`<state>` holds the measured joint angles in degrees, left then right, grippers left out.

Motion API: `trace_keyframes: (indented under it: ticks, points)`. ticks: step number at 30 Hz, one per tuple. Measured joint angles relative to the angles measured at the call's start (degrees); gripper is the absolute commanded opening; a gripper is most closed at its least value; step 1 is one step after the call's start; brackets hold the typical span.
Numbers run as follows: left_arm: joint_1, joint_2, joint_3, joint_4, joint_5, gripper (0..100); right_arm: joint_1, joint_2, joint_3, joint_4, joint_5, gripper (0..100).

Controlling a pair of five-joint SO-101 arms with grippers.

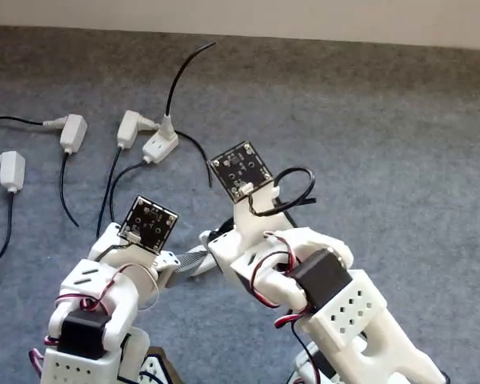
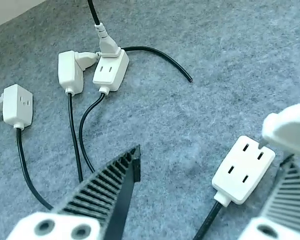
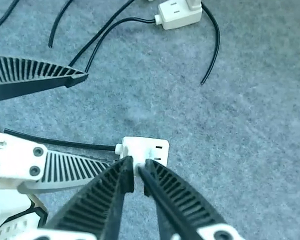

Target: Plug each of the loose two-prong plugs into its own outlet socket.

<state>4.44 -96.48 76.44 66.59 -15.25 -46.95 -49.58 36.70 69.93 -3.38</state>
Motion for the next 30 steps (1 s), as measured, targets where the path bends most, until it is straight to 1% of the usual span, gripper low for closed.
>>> trace_keyframes:
  ticks: [9,13,18,25,28,30]
  points:
    - [-0.53,-0.09,0.00,-0.09,0.00,38,0.00,0.00,0.00,1.41,0.79,0.6]
    - [-0.09,-0.09,0.00,0.00,0.00,38,0.00,0.00,0.00,-1.41,0.35,0.6]
    - [3.60,-0.26,-1.93,2.20,0.00,38,0.09,0.18,0.00,-3.96,-1.85,0.6]
    - [3.96,-0.26,-2.20,2.37,0.00,38,-0.18,1.76,0.00,-3.96,-2.20,0.6]
    - [3.96,-0.26,-2.20,2.73,0.00,38,-0.18,2.02,0.00,-5.45,-2.20,0.6]
    - [3.96,-0.62,-2.20,3.08,0.00,38,1.14,2.02,0.00,-6.95,-2.20,0.6]
